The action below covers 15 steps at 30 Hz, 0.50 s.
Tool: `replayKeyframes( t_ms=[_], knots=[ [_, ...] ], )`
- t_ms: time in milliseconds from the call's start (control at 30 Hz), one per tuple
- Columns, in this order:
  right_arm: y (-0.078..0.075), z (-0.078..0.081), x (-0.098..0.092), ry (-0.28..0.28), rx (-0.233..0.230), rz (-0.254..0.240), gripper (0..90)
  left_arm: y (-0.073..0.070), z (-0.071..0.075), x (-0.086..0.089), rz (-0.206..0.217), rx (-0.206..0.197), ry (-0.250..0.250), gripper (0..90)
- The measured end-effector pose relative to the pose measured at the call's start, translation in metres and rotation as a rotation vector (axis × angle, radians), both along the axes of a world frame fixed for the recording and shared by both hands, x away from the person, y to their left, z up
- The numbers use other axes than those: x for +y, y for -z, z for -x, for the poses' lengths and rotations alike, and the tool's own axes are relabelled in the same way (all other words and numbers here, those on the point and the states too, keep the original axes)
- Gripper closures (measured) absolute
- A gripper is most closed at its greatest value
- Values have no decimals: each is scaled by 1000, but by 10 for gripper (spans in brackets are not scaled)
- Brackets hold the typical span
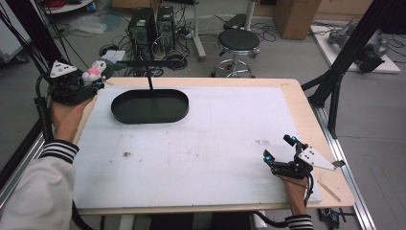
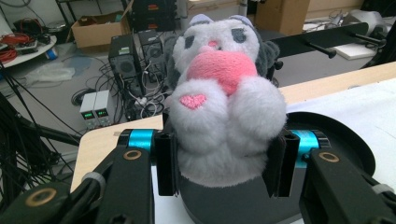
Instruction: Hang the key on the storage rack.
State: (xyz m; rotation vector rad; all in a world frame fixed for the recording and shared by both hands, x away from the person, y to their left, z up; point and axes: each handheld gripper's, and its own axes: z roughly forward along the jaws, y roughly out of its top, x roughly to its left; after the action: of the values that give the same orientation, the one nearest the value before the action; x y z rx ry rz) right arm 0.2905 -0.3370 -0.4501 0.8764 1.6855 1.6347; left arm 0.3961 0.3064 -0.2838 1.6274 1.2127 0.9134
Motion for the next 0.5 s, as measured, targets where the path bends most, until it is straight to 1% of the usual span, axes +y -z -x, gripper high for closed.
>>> replayKeyframes(
  t_ms=[33,100,200,333,400,500],
  knots=[
    [0,0,0,2,-1,2,4,0,-2,-1,1,-3,-4,559],
    [0,-1,0,3,-6,2,4,1,-4,-1,-2,4,-6,559],
    [0,-1,0,2,-6,3,4,3,-7,0,15,8,-5,559],
    [0,-1,0,3,-4,3,4,5,-11,-1,13,12,-6,559],
    [0,-1,0,3,-5,5,3,4,-12,-2,6,12,-5,559],
    [0,-1,0,2,-6,6,4,0,-12,-5,7,0,1,559]
  ],
)
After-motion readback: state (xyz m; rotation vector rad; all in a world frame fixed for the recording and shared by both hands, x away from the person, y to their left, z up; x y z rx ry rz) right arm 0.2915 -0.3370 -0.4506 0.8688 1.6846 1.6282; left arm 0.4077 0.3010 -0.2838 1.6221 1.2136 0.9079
